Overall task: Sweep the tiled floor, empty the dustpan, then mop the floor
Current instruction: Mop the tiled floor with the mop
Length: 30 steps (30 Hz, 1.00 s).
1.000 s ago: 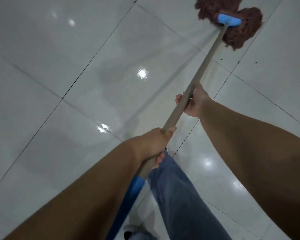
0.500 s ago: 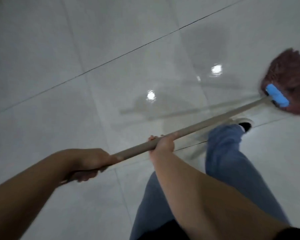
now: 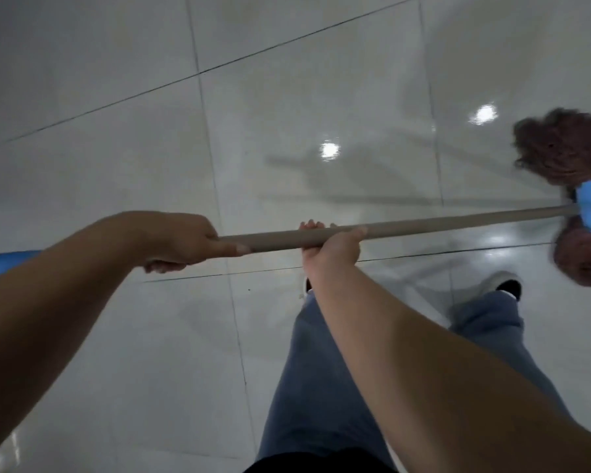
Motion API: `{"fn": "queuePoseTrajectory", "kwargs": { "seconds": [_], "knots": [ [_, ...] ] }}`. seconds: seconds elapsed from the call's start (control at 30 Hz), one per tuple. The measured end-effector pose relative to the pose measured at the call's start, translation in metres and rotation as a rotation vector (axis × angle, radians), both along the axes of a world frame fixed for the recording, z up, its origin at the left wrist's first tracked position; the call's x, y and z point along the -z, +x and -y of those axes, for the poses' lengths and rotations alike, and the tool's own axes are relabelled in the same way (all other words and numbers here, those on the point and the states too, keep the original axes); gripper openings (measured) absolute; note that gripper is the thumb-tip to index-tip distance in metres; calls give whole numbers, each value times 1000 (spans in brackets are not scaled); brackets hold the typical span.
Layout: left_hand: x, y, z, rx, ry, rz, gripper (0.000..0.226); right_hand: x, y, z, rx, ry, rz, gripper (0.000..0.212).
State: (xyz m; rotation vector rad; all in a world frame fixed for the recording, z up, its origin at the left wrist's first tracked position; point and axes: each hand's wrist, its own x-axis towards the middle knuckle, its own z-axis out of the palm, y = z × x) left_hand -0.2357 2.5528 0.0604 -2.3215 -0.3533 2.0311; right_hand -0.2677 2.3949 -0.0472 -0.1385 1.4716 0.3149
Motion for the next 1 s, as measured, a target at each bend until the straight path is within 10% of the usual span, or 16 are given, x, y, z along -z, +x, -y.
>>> {"fn": "queuePoseTrajectory", "kwargs": {
  "seconds": [0.57,0.73,1.0],
  "knots": [
    [144,51,666,-276,-649,-44,45,107,63,668,41,-628,-25,26],
    [136,12,664,-414,-592,-247,48,105,32,666,-29,-683,-186,14],
    [141,-6,426,-319,-528,4,55,102,14,437,26,-547,-38,14]
  ]
}}
